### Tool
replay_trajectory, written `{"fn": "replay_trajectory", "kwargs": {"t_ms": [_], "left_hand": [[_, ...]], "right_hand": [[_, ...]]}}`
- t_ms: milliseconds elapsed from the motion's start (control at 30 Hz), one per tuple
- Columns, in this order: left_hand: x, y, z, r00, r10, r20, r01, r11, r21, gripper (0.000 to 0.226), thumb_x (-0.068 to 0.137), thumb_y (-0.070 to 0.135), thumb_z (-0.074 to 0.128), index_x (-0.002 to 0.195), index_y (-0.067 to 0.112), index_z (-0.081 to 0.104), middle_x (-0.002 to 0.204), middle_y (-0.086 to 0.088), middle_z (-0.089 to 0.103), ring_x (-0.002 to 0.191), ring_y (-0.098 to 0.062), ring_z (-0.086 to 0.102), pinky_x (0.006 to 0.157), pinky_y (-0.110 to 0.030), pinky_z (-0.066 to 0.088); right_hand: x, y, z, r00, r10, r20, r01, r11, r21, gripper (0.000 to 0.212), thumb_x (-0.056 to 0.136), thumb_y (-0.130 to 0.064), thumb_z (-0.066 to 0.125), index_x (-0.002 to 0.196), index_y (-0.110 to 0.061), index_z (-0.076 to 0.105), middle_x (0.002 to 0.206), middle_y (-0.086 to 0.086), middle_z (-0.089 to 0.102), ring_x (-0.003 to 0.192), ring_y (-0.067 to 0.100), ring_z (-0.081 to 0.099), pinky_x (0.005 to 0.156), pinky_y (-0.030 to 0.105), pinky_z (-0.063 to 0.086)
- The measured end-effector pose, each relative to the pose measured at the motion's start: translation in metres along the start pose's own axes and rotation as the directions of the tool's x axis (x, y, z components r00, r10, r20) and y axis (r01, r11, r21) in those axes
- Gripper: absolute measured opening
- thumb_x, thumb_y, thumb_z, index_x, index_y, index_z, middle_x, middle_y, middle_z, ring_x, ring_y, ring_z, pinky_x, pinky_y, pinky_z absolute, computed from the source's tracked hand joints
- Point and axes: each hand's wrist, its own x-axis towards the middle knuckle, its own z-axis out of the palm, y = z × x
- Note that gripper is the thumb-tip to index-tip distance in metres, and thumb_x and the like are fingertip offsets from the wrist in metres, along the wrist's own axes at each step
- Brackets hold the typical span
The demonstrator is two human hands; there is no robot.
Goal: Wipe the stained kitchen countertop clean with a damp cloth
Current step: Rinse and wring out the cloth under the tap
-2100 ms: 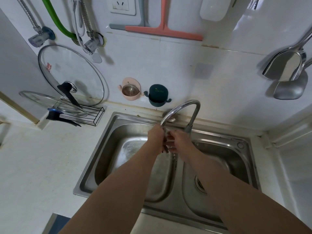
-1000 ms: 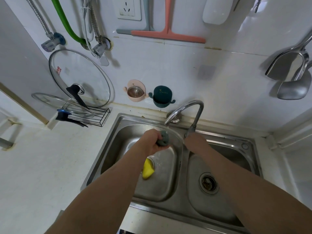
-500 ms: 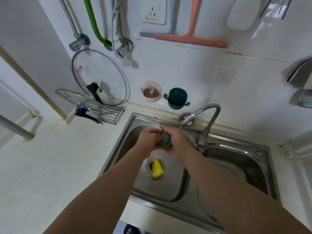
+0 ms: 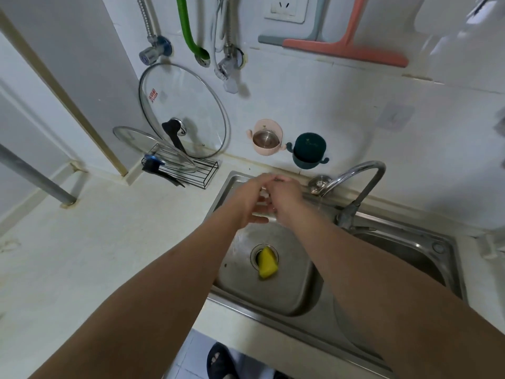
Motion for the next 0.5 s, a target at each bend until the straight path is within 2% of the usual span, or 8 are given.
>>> {"fn": "replay_trajectory", "kwargs": {"t_ms": [100,200,233,267,300,333,433,500], "left_hand": [[-0.005,0.010,-0.007,0.999,0.038,0.017,-0.040,0.997,0.073,0.066,0.080,0.072,0.071,0.120,0.020,0.069,0.116,-0.011,0.073,0.101,-0.031,0.074,0.089,-0.046,0.059],[-0.008,0.020,-0.011,0.999,0.053,0.009,-0.054,0.993,0.103,0.089,0.080,0.066,0.077,0.140,0.005,0.053,0.126,-0.019,0.068,0.107,-0.034,0.071,0.088,-0.046,0.060],[-0.010,0.022,-0.012,0.999,0.052,0.016,-0.053,0.991,0.125,0.091,0.080,0.066,0.076,0.142,0.004,0.051,0.126,-0.020,0.067,0.108,-0.034,0.070,0.086,-0.046,0.060],[-0.012,0.025,-0.008,0.999,0.051,0.017,-0.053,0.984,0.168,0.088,0.081,0.067,0.075,0.142,0.007,0.053,0.125,-0.019,0.067,0.107,-0.034,0.069,0.083,-0.044,0.060],[-0.013,0.028,-0.003,0.999,0.052,0.013,-0.053,0.978,0.203,0.081,0.082,0.067,0.073,0.139,0.013,0.056,0.124,-0.019,0.067,0.105,-0.033,0.067,0.078,-0.041,0.058],[-0.014,0.030,0.001,0.998,0.064,0.008,-0.064,0.976,0.208,0.071,0.084,0.066,0.070,0.134,0.016,0.060,0.121,-0.019,0.067,0.102,-0.030,0.065,0.072,-0.037,0.056],[-0.012,0.030,0.010,0.993,0.118,-0.014,-0.114,0.980,0.160,0.063,0.087,0.068,0.062,0.115,0.012,0.060,0.106,-0.016,0.061,0.096,-0.027,0.059,0.067,-0.032,0.051],[-0.008,0.030,0.008,0.985,0.162,-0.061,-0.152,0.979,0.139,0.061,0.082,0.066,0.069,0.109,0.012,0.063,0.102,-0.014,0.066,0.091,-0.022,0.063,0.068,-0.032,0.053]], "right_hand": [[-0.002,-0.007,0.015,0.995,-0.072,-0.071,0.059,0.983,-0.171,0.026,0.096,-0.047,0.056,0.092,-0.027,0.072,0.091,0.005,0.079,0.072,0.027,0.073,0.066,0.041,0.060],[-0.001,-0.011,0.025,0.994,-0.104,-0.035,0.094,0.972,-0.215,0.046,0.105,-0.047,0.042,0.142,-0.025,0.057,0.143,0.008,0.060,0.114,0.029,0.066,0.097,0.047,0.053],[-0.008,-0.014,0.038,0.999,-0.046,0.018,0.049,0.931,-0.363,0.051,0.104,-0.050,0.044,0.148,-0.024,0.050,0.153,0.010,0.051,0.128,0.034,0.058,0.103,0.056,0.048],[-0.015,-0.017,0.055,1.000,0.020,0.004,-0.012,0.718,-0.696,0.059,0.099,-0.054,0.055,0.145,-0.017,0.051,0.154,0.016,0.048,0.134,0.041,0.051,0.100,0.071,0.044],[-0.031,-0.025,0.074,0.989,0.093,-0.116,-0.143,0.386,-0.911,0.067,0.090,-0.055,0.069,0.134,-0.007,0.055,0.144,0.025,0.052,0.134,0.048,0.048,0.093,0.083,0.038],[-0.049,-0.036,0.087,0.955,0.230,-0.188,-0.244,0.242,-0.939,0.071,0.080,-0.054,0.080,0.120,0.001,0.059,0.126,0.035,0.058,0.129,0.054,0.049,0.091,0.087,0.035],[-0.059,-0.037,0.091,0.987,0.003,-0.159,-0.157,-0.136,-0.978,0.067,0.073,-0.044,0.089,0.096,0.012,0.060,0.076,0.042,0.060,0.089,0.055,0.058,0.098,0.070,0.046],[-0.048,-0.030,0.093,0.944,-0.272,-0.188,-0.187,0.029,-0.982,0.049,0.094,-0.036,0.067,0.111,0.010,0.061,0.086,0.040,0.065,0.078,0.046,0.059,0.094,0.060,0.054]]}}
